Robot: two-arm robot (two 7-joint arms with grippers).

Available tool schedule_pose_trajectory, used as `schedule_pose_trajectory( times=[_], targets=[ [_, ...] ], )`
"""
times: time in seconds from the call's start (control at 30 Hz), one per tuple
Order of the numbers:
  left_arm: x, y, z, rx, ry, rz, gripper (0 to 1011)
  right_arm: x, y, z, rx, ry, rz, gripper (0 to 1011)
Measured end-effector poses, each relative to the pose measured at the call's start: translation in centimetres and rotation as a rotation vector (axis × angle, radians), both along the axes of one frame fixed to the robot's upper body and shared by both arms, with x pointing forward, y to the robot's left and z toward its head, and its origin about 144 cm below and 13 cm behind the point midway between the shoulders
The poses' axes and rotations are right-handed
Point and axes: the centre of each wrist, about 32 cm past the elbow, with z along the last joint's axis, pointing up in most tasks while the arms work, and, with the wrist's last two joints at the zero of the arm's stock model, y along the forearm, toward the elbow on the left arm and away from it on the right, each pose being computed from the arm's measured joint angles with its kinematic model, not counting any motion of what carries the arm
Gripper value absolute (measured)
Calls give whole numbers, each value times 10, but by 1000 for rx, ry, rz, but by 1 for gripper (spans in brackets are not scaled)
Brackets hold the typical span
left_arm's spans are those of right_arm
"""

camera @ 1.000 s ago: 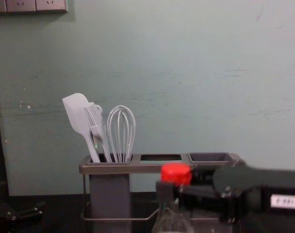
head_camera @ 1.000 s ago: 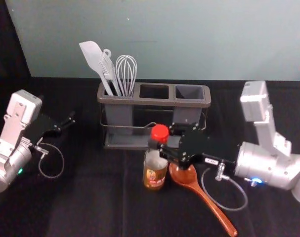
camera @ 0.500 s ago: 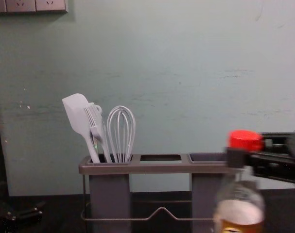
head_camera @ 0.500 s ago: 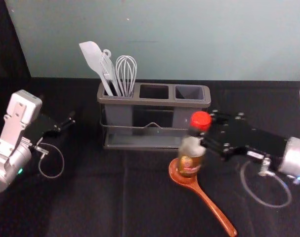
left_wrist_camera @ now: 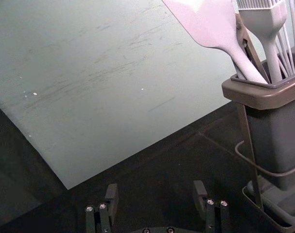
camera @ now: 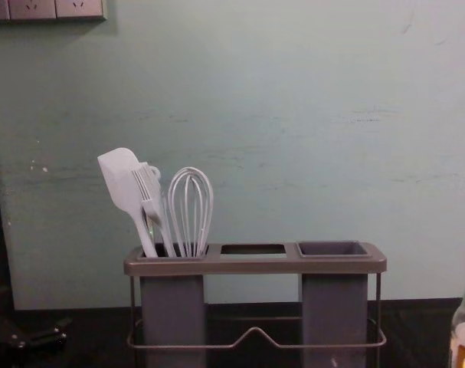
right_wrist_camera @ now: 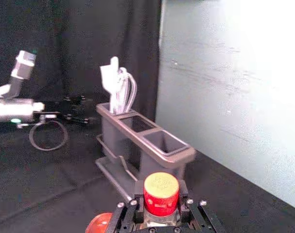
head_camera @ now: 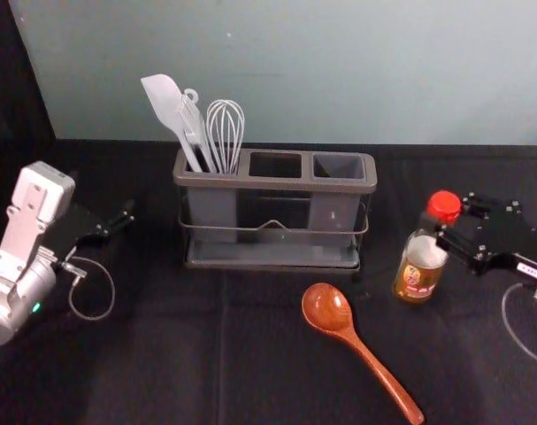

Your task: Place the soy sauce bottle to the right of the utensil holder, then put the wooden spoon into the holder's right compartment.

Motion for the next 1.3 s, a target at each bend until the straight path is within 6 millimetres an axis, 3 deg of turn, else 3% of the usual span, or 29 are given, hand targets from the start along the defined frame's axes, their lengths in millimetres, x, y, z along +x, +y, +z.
schedule_pose_trajectory(
  times=[0.43,0.87,1.3],
  targets=[
    [0,0,0,0,0,0,1005,27,-4,-11,40,8,-73,386],
    [0,0,0,0,0,0,1005,62,11,-23,43,40,-64,387],
    [0,0,0,0,0,0,1005,76,17,-25,35,48,-73,387]
  ],
)
